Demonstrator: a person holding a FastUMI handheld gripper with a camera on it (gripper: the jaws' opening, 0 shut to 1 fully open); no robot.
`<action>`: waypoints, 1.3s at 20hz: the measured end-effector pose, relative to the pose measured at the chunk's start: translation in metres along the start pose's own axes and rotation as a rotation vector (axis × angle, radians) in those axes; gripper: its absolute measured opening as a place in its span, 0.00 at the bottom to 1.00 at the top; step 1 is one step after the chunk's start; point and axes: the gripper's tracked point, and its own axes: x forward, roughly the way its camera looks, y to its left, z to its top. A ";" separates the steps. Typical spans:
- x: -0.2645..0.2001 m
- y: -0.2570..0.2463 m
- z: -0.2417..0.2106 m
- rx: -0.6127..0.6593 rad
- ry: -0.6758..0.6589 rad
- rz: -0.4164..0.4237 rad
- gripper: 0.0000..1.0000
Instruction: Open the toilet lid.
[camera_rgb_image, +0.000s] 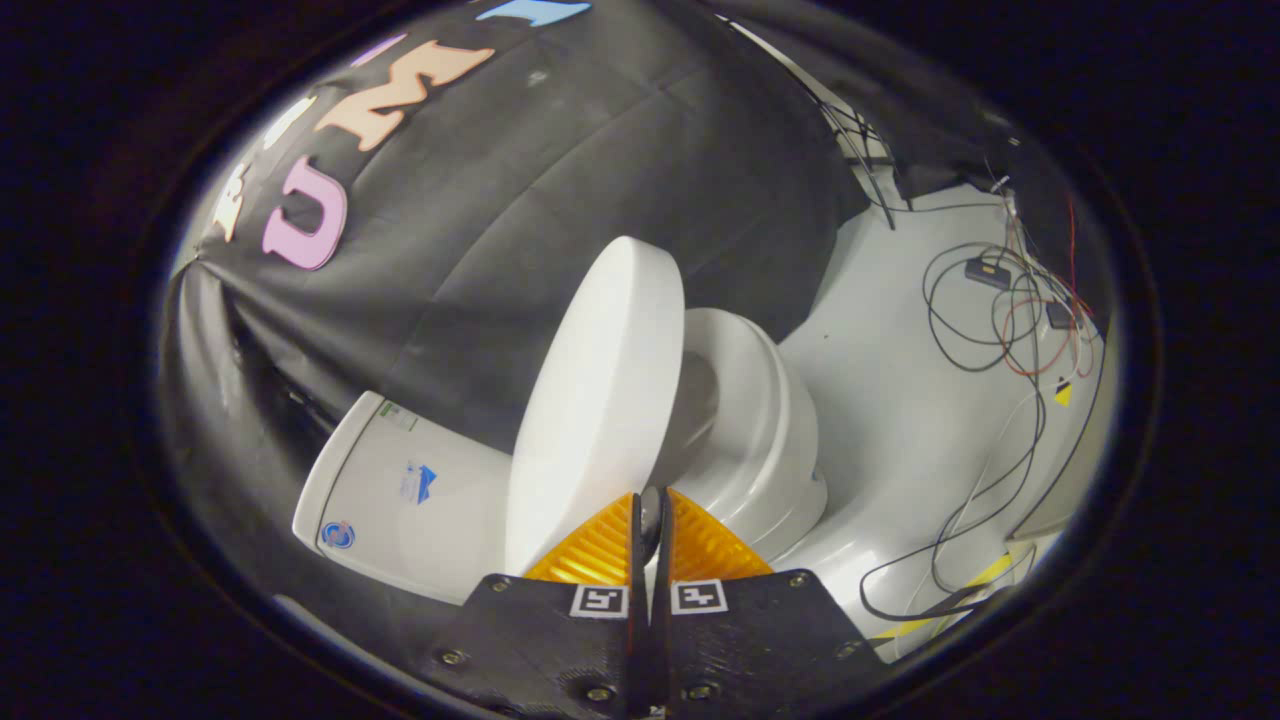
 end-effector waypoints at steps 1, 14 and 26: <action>-0.003 0.006 0.003 -0.008 -0.006 0.013 0.02; -0.017 0.039 0.018 -0.186 -0.079 0.042 0.01; -0.023 0.046 0.024 -0.382 -0.159 0.064 0.01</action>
